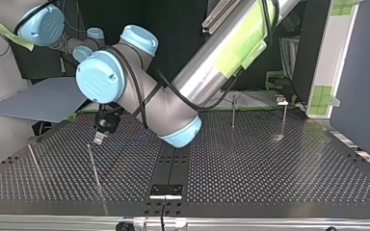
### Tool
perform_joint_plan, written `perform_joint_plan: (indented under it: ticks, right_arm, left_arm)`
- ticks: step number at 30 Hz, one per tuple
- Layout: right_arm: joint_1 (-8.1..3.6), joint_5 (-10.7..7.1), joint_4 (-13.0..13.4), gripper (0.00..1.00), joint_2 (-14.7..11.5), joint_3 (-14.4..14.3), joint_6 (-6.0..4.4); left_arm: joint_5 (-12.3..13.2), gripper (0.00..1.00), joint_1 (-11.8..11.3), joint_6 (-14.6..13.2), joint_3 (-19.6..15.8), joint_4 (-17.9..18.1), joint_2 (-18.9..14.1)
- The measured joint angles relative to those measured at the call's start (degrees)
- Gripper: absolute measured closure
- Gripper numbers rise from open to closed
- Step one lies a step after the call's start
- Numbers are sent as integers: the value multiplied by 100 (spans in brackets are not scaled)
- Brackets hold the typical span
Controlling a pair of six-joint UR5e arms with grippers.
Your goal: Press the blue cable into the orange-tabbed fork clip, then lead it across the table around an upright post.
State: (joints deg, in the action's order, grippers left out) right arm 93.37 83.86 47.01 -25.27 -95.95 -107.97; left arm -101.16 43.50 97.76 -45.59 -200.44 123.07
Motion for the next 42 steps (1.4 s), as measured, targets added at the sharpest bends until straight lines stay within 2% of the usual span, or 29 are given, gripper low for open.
perform_joint_plan:
  ticks: [12, 16, 27, 36, 42]
  right_arm:
    - [11, -7, -29, 100, -1, 1, 22]
    - [14, -12, -38, 100, -1, 1, 38]
    - [34, -18, -65, 100, -1, 1, 109]
    - [38, -18, -68, 100, -1, 4, 123]
    - [39, -18, -68, 100, 0, 2, 125]
  left_arm:
    - [-92, 0, -31, -580, -3, 3, 0]
    - [-131, 0, -31, -691, -7, -8, 0]
    - [-183, 0, 0, -506, -8, -13, 0]
    - [-558, 0, 3, -123, -9, -9, 0]
    - [-657, 0, 3, 4, -9, -11, 0]
